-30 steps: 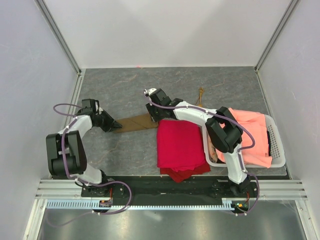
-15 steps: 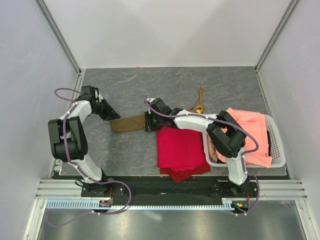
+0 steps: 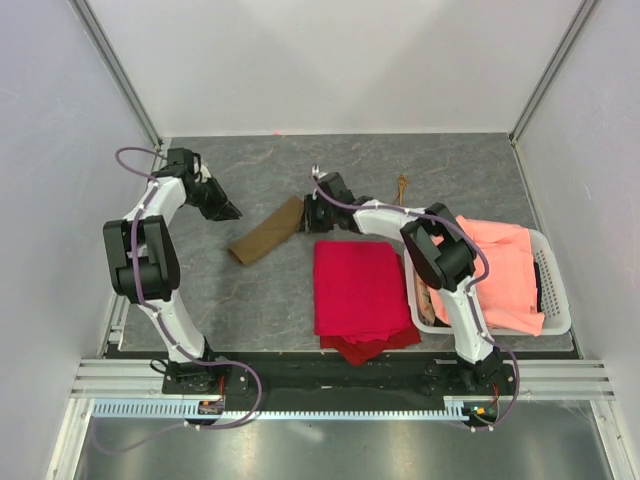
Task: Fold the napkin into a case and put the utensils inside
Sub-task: Rotate the smaller rectangle-folded napkin at the center of the board.
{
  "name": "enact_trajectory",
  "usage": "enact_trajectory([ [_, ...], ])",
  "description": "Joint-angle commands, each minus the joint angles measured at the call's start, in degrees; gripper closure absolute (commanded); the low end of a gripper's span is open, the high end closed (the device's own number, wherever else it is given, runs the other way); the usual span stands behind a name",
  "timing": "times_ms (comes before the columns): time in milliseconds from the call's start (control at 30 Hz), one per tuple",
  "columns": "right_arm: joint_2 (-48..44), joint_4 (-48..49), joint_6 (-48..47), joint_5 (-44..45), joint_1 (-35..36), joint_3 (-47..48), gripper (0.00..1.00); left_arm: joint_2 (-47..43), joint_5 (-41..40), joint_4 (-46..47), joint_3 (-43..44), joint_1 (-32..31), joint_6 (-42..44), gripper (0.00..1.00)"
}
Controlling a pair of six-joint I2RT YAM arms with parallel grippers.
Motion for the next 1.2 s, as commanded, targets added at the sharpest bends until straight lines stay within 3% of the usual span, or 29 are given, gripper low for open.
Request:
enact_trajectory([
  [0, 6.5, 0.3, -5.9, 0.1, -5.5, 8.9, 0.68, 3.3, -0.4, -2.8, 3.6, -2.7, 3.5, 0.78],
  [67, 10.4, -2.2, -7.5, -3.1, -6.4, 16.1, 0.67, 4.0, 0.6, -2.7, 3.7, -3.5, 2.8, 0.78],
  [167, 9.8, -5.3, -9.0, -2.4, -6.4, 18.2, 0.64, 4.4, 0.7, -2.6, 3.2, -5.5, 2.7, 0.77],
  [367, -2.0, -5.9, -7.7, 1.8, -7.1, 7.2, 0.53, -1.7, -3.2, -2.4, -4.5, -6.5, 2.7, 0.79],
  [467, -5.6, -5.7, -6.3, -0.6, -6.9, 3.2, 0.53, -6.1, -4.5, -1.1, -7.9, -6.5, 2.5, 0.83],
  [567, -6.6, 0.2, -2.3, -9.1, -4.4, 0.6, 0.53, -7.6, -3.8, -3.2, -9.2, -6.5, 2.0, 0.89],
  [867, -0.1, 14.8, 7.4, -15.0, -2.7, 3.8, 0.54, -4.1, -11.2, -2.2, -11.6, -6.5, 2.8, 0.91],
  [1167, 10.6, 18.2, 9.6, -16.5, -3.3, 12.0, 0.57, 1.8, -12.6, -1.7, -12.8, -6.3, 3.0, 0.93],
])
